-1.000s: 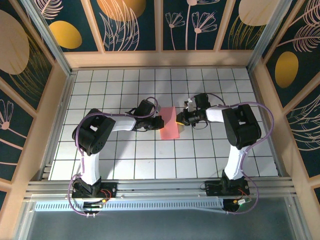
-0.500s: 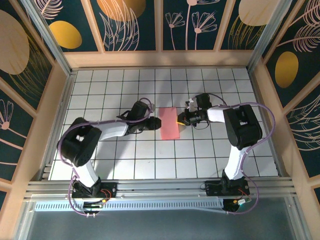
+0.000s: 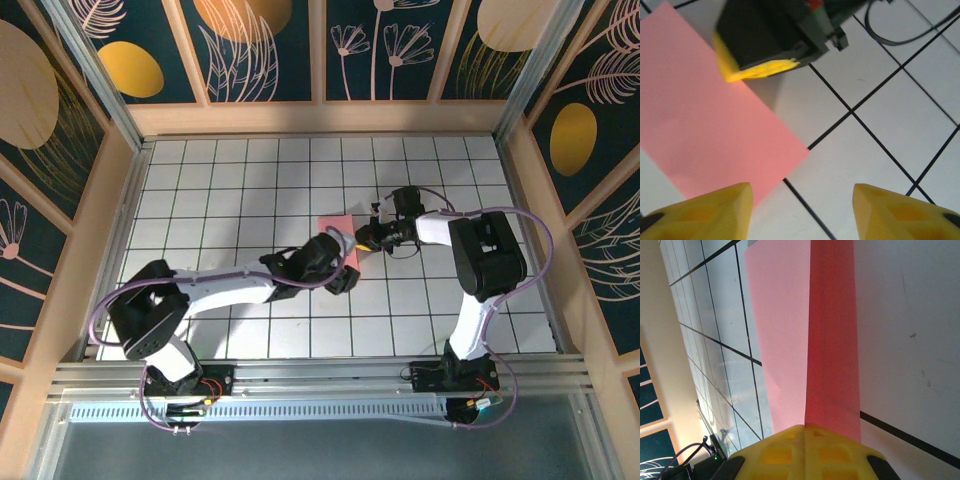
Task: Fold a paper plane with a square sheet of paper (fold left side to right side)
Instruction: Fold the triangle a second time at the center of the table.
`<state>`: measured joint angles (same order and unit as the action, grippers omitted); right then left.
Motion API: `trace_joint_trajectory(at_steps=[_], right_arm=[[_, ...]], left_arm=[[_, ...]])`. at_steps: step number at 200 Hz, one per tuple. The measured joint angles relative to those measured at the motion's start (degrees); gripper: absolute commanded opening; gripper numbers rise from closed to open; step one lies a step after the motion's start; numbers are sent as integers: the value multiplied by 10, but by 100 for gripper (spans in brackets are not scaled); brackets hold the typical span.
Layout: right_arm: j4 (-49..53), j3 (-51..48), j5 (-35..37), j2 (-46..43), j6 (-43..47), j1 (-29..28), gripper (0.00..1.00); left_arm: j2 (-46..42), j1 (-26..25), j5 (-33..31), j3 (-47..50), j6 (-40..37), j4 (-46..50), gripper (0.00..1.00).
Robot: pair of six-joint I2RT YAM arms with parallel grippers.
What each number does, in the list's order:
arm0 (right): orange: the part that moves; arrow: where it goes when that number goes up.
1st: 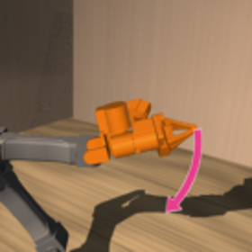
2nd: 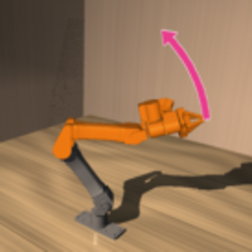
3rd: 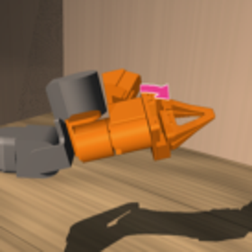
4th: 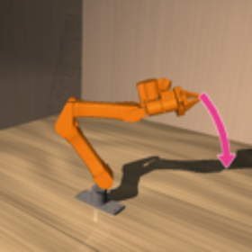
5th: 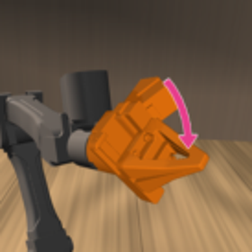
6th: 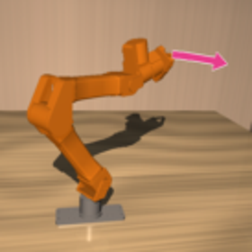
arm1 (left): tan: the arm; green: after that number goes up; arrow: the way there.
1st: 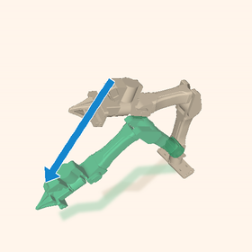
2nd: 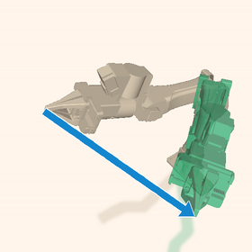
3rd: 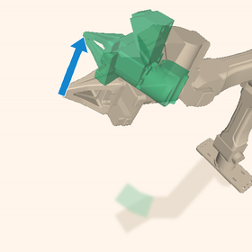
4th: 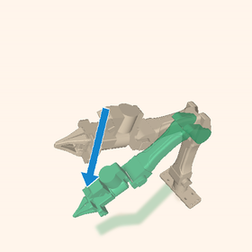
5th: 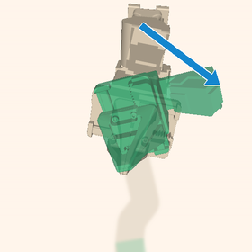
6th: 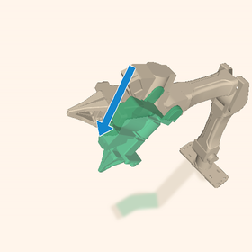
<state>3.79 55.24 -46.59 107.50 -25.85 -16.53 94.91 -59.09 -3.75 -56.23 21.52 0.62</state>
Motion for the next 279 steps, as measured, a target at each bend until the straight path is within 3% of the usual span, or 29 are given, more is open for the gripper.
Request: trace_joint_trajectory(at_steps=[60,126,151,178,206,255,279], right_arm=[[2,0,0,0,0,0,0],[2,0,0,0,0,1,0],[2,0,0,0,0,1,0],[2,0,0,0,0,1,0],[2,0,0,0,0,1,0],[2,0,0,-6,-1,1,0],[-13,-7,-2,-37,-8,2,12]], left_arm=[[126,-54,-131,-121,-47,82,63],[180,-56,-200,-157,-61,128,62],[181,-56,-202,-158,-63,129,53],[181,-56,-203,-158,-60,129,29],[181,-56,-207,-158,-56,129,15],[169,-52,-193,-158,-50,129,2],[152,-35,-160,-156,-38,126,0]])
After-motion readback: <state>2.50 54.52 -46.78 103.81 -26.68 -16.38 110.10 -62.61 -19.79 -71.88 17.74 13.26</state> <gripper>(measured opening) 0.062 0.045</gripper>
